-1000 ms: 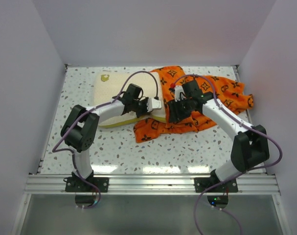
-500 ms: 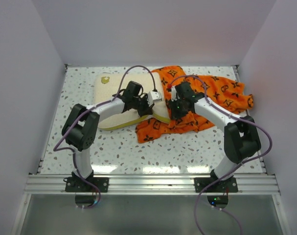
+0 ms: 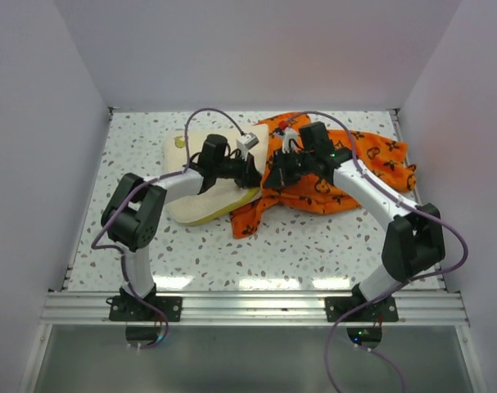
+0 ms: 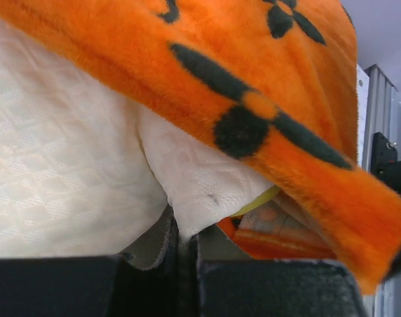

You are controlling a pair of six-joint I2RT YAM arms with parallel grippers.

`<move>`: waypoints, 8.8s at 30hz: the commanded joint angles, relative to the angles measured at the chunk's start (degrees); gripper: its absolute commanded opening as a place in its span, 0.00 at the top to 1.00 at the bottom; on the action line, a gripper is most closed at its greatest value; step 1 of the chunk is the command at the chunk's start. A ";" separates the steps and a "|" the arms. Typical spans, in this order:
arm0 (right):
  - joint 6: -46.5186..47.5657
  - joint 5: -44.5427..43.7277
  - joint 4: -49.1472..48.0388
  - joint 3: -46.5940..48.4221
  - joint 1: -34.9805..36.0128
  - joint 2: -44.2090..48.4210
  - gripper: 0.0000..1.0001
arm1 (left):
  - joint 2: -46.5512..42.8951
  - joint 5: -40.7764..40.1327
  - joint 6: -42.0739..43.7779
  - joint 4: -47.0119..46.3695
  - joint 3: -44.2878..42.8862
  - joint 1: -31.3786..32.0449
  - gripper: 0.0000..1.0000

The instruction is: Put the pillow into the pillowcase

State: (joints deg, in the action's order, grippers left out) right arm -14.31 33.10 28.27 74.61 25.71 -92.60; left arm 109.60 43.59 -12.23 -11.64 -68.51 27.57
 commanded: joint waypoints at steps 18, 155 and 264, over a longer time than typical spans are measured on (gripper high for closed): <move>13.86 -3.15 13.30 13.78 -13.06 0.86 0.27 | -6.53 15.84 38.57 40.79 -17.01 -12.18 0.00; 19.23 -29.24 6.17 25.66 0.57 -23.86 0.35 | -12.50 -24.62 40.89 26.31 14.84 10.58 0.80; 20.64 -39.26 -11.84 65.84 9.79 -59.02 1.00 | 2.71 -10.54 13.81 16.47 -7.32 -27.05 0.00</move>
State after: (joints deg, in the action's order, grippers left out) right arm 7.29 -8.73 15.42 137.82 35.83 -152.18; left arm 107.70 33.23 3.86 7.29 -72.38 1.08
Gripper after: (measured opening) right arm 0.099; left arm 0.997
